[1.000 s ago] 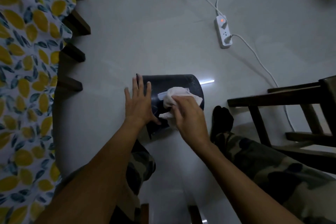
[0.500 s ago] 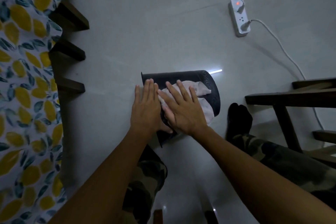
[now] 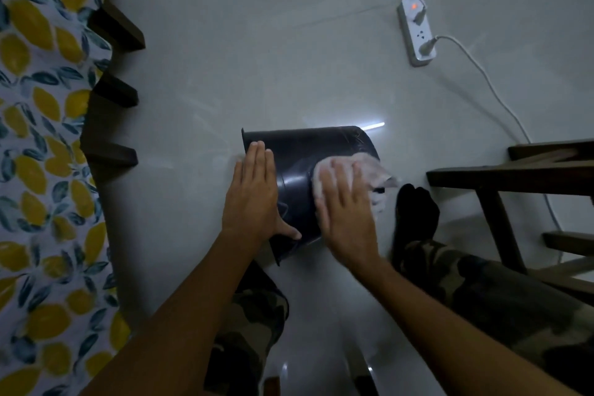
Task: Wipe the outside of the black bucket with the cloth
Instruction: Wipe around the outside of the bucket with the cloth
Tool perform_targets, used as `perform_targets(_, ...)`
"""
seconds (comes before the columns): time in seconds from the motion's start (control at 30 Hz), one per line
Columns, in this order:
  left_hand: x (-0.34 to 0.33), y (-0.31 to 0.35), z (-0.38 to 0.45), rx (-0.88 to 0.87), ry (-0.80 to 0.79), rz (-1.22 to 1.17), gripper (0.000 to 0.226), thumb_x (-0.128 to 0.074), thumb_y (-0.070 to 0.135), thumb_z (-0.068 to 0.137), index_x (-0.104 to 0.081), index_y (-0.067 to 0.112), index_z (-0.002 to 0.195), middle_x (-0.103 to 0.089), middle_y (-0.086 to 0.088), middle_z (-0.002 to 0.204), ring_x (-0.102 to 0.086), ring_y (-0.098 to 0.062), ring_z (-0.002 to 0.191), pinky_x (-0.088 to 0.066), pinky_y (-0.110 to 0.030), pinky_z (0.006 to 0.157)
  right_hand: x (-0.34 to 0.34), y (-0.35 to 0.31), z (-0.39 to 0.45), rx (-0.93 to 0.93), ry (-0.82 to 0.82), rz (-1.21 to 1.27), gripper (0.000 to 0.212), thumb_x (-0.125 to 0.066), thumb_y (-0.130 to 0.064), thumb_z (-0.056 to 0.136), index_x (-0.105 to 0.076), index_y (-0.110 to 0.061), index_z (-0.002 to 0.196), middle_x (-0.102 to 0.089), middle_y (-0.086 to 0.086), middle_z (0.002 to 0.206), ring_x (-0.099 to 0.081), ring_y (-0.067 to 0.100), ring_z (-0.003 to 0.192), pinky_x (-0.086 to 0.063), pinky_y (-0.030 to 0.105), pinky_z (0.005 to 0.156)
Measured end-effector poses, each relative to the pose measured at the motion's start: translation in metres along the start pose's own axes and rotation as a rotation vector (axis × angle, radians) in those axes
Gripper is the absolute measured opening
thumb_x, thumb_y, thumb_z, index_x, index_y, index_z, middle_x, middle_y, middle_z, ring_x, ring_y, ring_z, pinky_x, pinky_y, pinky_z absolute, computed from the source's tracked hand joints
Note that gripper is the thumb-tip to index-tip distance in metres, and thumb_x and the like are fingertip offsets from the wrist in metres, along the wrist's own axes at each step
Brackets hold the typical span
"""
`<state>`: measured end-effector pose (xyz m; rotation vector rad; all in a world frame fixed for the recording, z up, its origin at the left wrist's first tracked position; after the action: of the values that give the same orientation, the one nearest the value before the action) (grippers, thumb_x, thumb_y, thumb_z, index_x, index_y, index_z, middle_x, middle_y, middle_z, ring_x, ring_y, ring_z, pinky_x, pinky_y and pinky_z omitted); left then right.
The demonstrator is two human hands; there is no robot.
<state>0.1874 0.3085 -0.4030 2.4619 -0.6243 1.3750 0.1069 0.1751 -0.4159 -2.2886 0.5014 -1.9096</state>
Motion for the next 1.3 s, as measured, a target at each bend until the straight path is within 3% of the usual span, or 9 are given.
perform_targets(0.17,0.000,0.003,-0.002,-0.026,0.020,-0.017,0.166,-0.062,0.097,0.044,0.008,-0.001,0.158,0.017,-0.023,0.165,0.015,-0.035,0.153,-0.006,-0.049,0.126,-0.007,-0.047,0.044,0.325,-0.103,-0.056,0.068,-0.030,-0.050,0.106,-0.018,-0.019,0.165,-0.013,0.010,0.173,-0.008,0.036,0.160,-0.007,0.057,0.128)
perform_targets(0.37,0.007,0.004,-0.001,-0.009,-0.013,-0.035,0.165,-0.065,0.094,0.046,0.012,0.000,0.157,0.020,-0.020,0.165,0.017,-0.035,0.153,-0.004,-0.049,0.126,0.022,0.026,0.128,-0.067,0.014,0.030,0.048,-0.019,-0.039,0.109,-0.053,-0.026,0.139,-0.059,0.002,0.141,-0.053,0.028,0.134,-0.041,0.048,0.111)
perform_targets(0.57,0.003,0.004,0.002,-0.017,0.009,-0.022,0.165,-0.064,0.094,0.046,0.015,-0.001,0.156,0.022,-0.021,0.164,0.019,-0.036,0.152,-0.002,-0.048,0.126,-0.014,0.024,0.002,0.034,-0.033,-0.098,0.062,-0.036,-0.029,0.107,-0.021,-0.007,0.163,-0.016,0.017,0.171,-0.006,0.039,0.160,-0.016,0.057,0.125)
perform_targets(0.77,0.001,0.005,0.001,-0.040,0.016,-0.009,0.165,-0.059,0.098,0.046,0.010,-0.004,0.156,0.021,-0.025,0.163,0.018,-0.038,0.152,-0.002,-0.048,0.126,0.006,-0.028,0.036,0.253,-0.009,0.004,0.055,-0.037,-0.041,0.107,-0.038,-0.018,0.156,-0.036,0.010,0.166,-0.025,0.040,0.155,-0.021,0.056,0.126)
perform_targets(0.87,0.001,0.009,0.000,-0.032,0.005,-0.008,0.166,-0.061,0.097,0.045,0.010,-0.004,0.156,0.021,-0.025,0.163,0.018,-0.038,0.152,-0.003,-0.048,0.126,0.031,-0.012,0.112,0.088,0.048,0.093,0.037,-0.032,-0.037,0.107,-0.065,-0.023,0.115,-0.072,0.004,0.116,-0.065,0.028,0.111,-0.046,0.047,0.104)
perform_targets(0.97,0.003,0.009,0.001,-0.017,-0.002,-0.018,0.167,-0.061,0.097,0.044,0.012,-0.002,0.157,0.022,-0.023,0.164,0.019,-0.037,0.152,-0.003,-0.049,0.126,0.027,0.039,0.153,-0.198,-0.022,0.056,0.057,-0.016,-0.046,0.103,-0.065,-0.019,0.092,-0.072,0.004,0.087,-0.068,0.027,0.078,-0.053,0.043,0.077)
perform_targets(1.1,0.003,0.010,0.005,-0.019,0.008,-0.040,0.169,-0.063,0.096,0.042,0.013,-0.001,0.157,0.021,-0.021,0.164,0.018,-0.036,0.153,-0.006,-0.049,0.126,0.038,0.073,0.126,-0.230,0.097,0.166,0.050,-0.016,-0.044,0.107,-0.060,-0.025,0.091,-0.065,-0.006,0.087,-0.062,0.017,0.085,-0.048,0.037,0.077)
perform_targets(1.2,0.000,0.011,0.004,-0.022,0.009,-0.047,0.168,-0.065,0.095,0.043,0.015,-0.001,0.156,0.022,-0.021,0.164,0.018,-0.036,0.153,-0.004,-0.048,0.126,0.033,0.071,0.065,-0.198,0.164,0.119,0.047,-0.019,-0.039,0.112,-0.050,-0.023,0.144,-0.057,-0.001,0.143,-0.047,0.022,0.141,-0.036,0.037,0.120)
perform_targets(1.3,0.000,0.010,0.003,-0.024,0.020,-0.052,0.168,-0.066,0.094,0.044,0.015,-0.002,0.156,0.022,-0.022,0.164,0.018,-0.036,0.153,-0.005,-0.048,0.126,0.011,0.044,0.004,-0.116,0.126,0.052,0.054,-0.029,-0.030,0.110,-0.032,-0.009,0.159,-0.030,0.014,0.167,-0.017,0.034,0.158,-0.023,0.054,0.127)
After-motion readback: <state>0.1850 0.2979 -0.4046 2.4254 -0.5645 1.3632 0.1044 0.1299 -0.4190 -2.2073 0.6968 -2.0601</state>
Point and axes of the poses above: each hand's wrist, its own z-axis towards the middle knuckle, its own x-axis out of the back of the hand, y = z × x, the point moved 10 cm from there along z, towards the middle knuckle
